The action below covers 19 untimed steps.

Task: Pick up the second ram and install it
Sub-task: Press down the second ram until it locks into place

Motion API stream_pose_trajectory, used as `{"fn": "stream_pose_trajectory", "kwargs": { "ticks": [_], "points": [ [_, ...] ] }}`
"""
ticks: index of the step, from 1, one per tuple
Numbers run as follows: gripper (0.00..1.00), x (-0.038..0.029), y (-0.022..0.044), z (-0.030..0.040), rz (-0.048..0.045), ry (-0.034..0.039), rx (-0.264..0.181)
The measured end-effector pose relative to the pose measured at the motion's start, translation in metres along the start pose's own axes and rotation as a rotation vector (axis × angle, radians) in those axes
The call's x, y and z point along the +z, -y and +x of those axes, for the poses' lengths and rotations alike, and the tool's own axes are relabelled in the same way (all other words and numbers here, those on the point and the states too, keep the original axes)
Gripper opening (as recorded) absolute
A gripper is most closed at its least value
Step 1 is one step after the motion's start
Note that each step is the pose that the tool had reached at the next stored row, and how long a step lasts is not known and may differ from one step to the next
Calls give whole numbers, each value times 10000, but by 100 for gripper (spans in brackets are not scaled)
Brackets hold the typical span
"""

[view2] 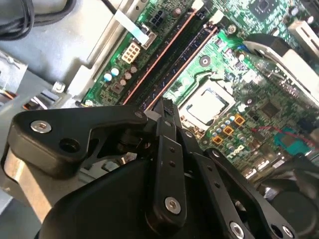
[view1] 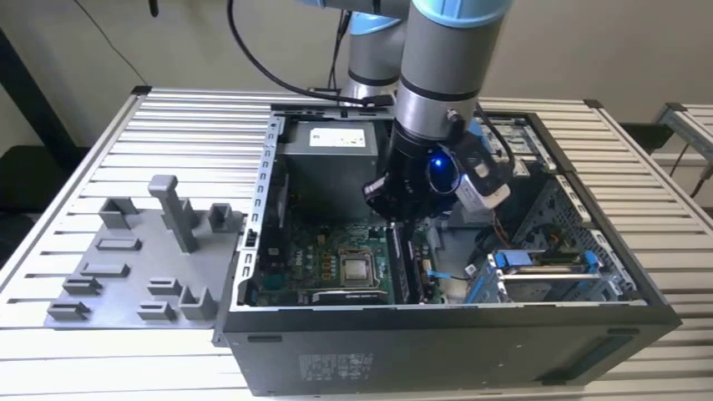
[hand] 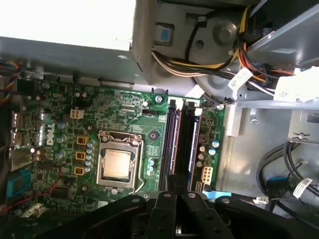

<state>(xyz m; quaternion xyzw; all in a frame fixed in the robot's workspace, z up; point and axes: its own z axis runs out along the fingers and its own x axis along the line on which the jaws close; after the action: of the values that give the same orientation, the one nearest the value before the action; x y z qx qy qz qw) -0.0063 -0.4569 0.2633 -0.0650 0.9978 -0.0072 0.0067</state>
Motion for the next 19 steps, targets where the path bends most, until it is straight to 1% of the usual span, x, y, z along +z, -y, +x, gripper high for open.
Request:
{"fn": "stream_pose_trajectory", "kwargs": {
  "ticks": [11,19],
  "points": [
    [11,0,0,0,-24,30,-1906],
    [11,0,0,0,-38,46,-3002]
  ]
}}
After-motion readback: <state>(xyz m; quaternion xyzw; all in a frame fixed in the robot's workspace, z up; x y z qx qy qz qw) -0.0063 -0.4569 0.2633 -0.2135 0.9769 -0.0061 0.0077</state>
